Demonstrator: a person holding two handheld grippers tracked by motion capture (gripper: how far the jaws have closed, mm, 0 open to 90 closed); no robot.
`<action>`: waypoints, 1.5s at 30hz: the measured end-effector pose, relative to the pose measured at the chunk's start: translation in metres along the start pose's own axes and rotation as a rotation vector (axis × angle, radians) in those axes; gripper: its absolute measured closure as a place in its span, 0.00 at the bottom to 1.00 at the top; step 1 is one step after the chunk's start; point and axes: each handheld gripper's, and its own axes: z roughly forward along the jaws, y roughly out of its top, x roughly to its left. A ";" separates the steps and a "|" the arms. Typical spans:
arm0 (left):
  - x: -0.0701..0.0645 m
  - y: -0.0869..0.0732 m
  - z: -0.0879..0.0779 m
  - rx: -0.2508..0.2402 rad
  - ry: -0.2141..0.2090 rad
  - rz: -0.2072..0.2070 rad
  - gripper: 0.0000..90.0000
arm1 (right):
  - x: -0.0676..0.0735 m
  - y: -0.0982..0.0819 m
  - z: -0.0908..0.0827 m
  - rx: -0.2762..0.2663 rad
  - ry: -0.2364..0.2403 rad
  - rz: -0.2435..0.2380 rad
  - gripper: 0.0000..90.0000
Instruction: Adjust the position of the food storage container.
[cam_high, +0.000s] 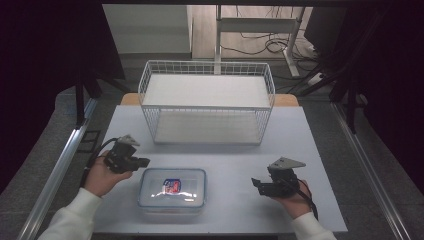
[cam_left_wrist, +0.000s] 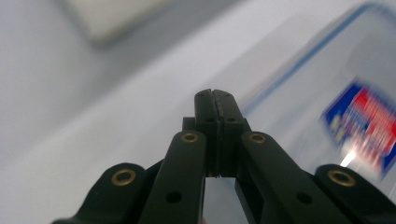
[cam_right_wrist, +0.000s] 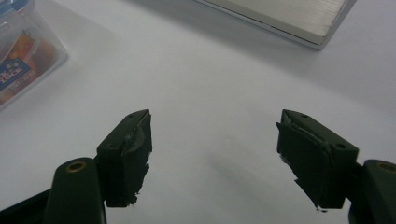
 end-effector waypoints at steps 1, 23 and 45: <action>0.003 -0.008 -0.003 0.006 0.007 -0.013 1.00 | 0.000 0.000 0.000 -0.002 0.001 -0.004 0.30; -0.011 -0.067 0.012 0.096 -0.103 -0.107 1.00 | 0.002 0.001 0.002 0.009 0.001 0.001 0.29; -0.043 -0.034 0.038 0.144 -0.127 -0.021 1.00 | 0.002 0.001 0.001 0.006 0.000 -0.002 0.29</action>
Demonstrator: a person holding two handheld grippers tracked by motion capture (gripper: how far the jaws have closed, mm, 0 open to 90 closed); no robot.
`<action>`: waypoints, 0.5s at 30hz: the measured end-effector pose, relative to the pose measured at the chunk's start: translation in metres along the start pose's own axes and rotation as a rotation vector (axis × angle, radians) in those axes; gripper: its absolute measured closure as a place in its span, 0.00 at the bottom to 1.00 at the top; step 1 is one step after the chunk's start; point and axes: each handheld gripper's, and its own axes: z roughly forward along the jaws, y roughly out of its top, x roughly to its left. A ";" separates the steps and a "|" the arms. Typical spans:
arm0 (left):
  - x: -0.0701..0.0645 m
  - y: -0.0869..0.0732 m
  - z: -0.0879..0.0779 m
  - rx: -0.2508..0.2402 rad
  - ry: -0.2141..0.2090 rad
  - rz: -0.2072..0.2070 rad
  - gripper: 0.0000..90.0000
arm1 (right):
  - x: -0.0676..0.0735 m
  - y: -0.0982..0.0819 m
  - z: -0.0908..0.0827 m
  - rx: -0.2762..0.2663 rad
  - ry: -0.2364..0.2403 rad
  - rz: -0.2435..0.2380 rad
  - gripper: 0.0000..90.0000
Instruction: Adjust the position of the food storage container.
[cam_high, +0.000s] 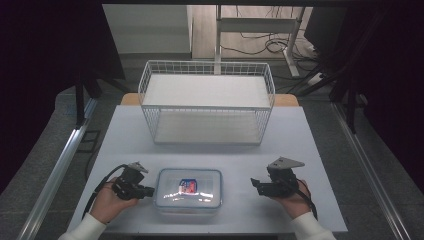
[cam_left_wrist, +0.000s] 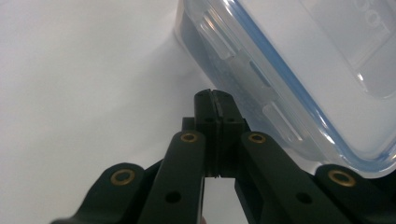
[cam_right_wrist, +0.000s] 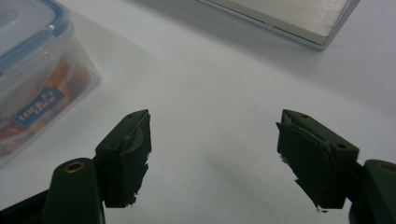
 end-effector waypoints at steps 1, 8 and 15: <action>-0.002 0.003 0.002 0.002 -0.003 0.007 1.00 | 0.000 0.000 0.000 -0.004 -0.001 0.002 0.29; -0.017 0.021 0.014 0.007 -0.022 0.037 1.00 | -0.006 0.000 -0.005 -0.020 -0.008 0.021 0.29; -0.030 0.030 0.022 0.017 -0.039 0.073 1.00 | -0.009 0.000 -0.007 -0.029 -0.012 0.030 0.29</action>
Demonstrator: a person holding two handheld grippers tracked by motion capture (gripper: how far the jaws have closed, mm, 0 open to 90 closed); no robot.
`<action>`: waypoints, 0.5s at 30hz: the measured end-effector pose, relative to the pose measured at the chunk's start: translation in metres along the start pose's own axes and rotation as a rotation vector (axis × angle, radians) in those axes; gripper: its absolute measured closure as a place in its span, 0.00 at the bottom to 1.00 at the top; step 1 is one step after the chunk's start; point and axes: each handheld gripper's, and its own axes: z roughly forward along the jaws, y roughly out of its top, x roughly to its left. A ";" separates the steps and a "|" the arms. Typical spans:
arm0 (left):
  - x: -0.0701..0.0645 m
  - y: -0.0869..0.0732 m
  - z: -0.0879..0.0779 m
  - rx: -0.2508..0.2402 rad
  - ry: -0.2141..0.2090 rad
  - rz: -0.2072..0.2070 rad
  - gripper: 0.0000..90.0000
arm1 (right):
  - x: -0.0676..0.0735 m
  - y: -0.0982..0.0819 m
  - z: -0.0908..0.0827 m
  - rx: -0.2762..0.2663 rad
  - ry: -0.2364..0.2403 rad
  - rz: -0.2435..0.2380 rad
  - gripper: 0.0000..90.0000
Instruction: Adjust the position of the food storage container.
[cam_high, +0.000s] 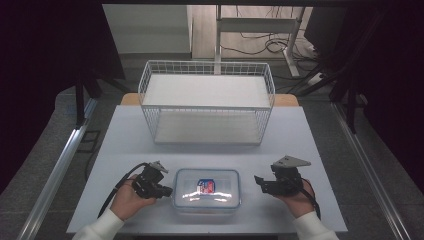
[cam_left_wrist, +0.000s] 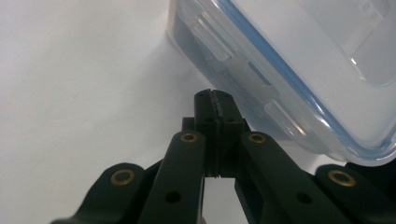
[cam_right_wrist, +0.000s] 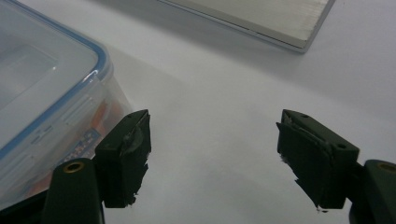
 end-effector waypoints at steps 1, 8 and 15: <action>-0.001 0.001 0.001 0.000 -0.004 0.003 1.00 | 0.000 0.000 0.000 0.001 -0.001 0.001 0.29; -0.003 0.004 0.004 -0.013 -0.005 0.010 1.00 | -0.002 0.000 -0.001 -0.003 -0.006 0.008 0.29; 0.010 -0.005 -0.012 -0.117 0.023 -0.035 1.00 | -0.003 -0.001 -0.003 -0.015 0.007 0.021 0.28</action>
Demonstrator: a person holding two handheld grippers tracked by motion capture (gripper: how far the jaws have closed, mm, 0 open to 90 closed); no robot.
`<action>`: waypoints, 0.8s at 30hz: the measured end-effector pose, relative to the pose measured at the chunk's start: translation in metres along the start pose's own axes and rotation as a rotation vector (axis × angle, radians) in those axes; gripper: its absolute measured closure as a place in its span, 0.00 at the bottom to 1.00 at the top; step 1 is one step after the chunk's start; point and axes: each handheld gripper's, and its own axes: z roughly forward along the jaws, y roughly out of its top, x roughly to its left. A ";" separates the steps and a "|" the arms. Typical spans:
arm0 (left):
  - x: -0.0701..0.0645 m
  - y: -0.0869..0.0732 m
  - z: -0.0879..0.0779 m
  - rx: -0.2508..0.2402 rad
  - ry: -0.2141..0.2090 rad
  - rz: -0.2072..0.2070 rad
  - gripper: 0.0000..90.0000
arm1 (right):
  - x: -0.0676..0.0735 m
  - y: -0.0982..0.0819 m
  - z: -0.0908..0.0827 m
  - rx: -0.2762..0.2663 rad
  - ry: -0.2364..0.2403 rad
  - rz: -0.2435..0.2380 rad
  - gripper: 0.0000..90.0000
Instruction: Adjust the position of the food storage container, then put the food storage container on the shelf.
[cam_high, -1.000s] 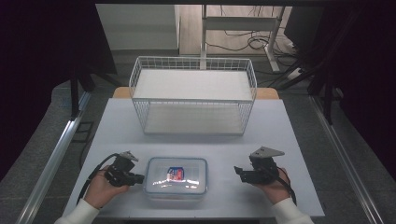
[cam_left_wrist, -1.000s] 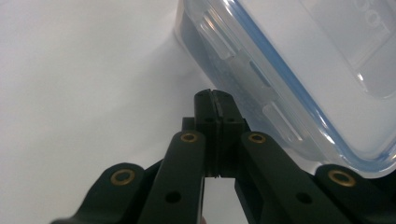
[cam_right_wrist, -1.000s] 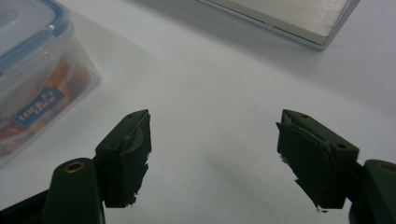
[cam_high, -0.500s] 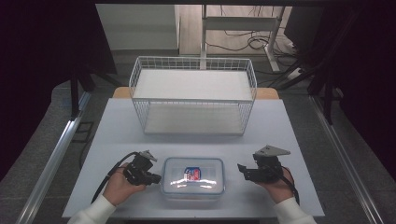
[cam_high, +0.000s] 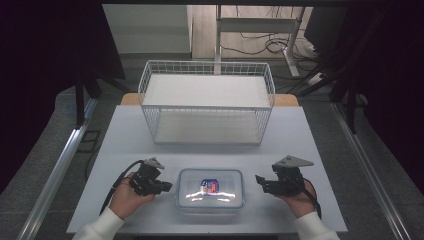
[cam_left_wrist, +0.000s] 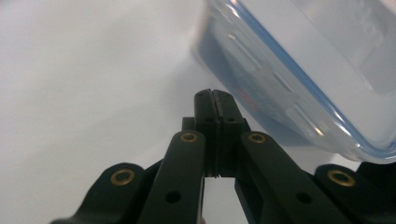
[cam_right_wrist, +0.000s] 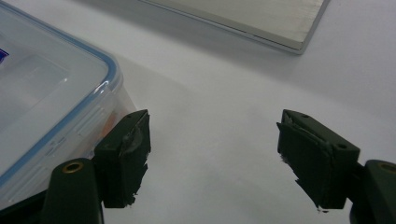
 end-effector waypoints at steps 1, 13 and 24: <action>0.002 -0.002 -0.004 -0.019 0.003 -0.009 1.00 | 0.000 0.000 0.000 -0.001 0.004 0.003 0.28; 0.010 -0.008 -0.021 -0.158 0.015 -0.095 0.38 | 0.006 0.002 0.001 -0.029 0.128 0.016 0.25; 0.013 -0.009 -0.024 -0.235 -0.091 -0.163 0.28 | 0.013 0.003 -0.007 -0.060 0.209 0.075 0.23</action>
